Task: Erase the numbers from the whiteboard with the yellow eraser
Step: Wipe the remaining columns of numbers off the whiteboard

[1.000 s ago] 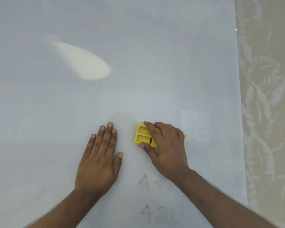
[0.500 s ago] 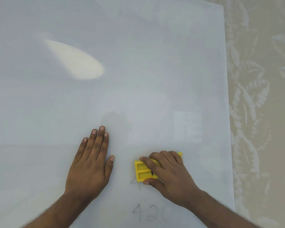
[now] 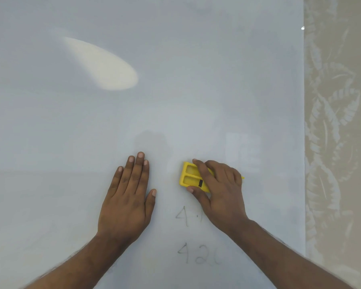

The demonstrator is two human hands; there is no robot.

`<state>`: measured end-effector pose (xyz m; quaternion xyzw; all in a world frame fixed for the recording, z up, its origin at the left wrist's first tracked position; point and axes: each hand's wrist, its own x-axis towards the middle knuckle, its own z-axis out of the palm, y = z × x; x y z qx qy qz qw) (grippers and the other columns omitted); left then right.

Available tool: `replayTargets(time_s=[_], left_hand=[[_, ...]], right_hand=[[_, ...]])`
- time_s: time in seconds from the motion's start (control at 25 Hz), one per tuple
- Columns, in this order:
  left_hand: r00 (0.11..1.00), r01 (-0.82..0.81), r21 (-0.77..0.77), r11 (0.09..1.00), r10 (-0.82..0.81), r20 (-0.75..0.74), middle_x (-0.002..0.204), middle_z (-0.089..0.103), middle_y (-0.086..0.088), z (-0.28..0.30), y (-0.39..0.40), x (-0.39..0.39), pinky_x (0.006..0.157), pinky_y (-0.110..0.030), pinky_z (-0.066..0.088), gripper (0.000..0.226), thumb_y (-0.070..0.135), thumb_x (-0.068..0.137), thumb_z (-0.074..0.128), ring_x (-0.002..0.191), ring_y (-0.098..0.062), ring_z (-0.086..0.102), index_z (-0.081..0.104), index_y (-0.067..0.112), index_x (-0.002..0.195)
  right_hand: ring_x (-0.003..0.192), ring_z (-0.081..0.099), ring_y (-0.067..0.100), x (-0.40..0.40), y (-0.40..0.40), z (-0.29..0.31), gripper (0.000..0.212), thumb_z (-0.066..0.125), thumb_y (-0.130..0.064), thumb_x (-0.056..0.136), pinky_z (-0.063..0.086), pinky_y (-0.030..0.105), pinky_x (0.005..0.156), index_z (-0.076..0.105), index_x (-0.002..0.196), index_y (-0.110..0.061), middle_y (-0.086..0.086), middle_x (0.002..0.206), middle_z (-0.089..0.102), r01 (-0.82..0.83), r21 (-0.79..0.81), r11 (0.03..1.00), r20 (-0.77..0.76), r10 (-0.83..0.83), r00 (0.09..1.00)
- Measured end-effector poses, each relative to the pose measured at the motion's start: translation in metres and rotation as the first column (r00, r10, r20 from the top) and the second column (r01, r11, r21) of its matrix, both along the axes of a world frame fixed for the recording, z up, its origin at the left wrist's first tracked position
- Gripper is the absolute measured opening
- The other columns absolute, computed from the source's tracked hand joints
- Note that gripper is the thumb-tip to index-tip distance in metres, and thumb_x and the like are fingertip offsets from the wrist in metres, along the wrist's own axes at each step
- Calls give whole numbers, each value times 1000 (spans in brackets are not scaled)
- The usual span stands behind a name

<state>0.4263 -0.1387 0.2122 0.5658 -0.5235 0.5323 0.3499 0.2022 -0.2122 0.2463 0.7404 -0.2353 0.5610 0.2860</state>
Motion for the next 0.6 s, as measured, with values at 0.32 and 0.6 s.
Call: replayTargets(time_s=[0.32, 0.6], left_hand=[[1000, 11, -2, 1000, -11, 27, 167, 18, -13, -13, -1, 0, 125, -47, 18, 65, 35, 102, 33, 156, -28, 16, 22, 1, 157], [999, 13, 16, 1000, -14, 36, 167, 18, -14, -19, 0, 1, 126, -46, 16, 65, 34, 102, 32, 156, -28, 15, 21, 0, 157]], right_hand=[[103, 49, 20, 4, 4, -53, 53, 39, -59, 97, 32, 36, 93, 40, 140, -29, -7, 118, 49, 4, -67, 998, -303, -24, 953], [103, 51, 21, -41, -7, -67, 52, 45, -58, 95, 35, 37, 94, 46, 138, -27, -4, 118, 56, 28, -89, 996, -426, -63, 903]])
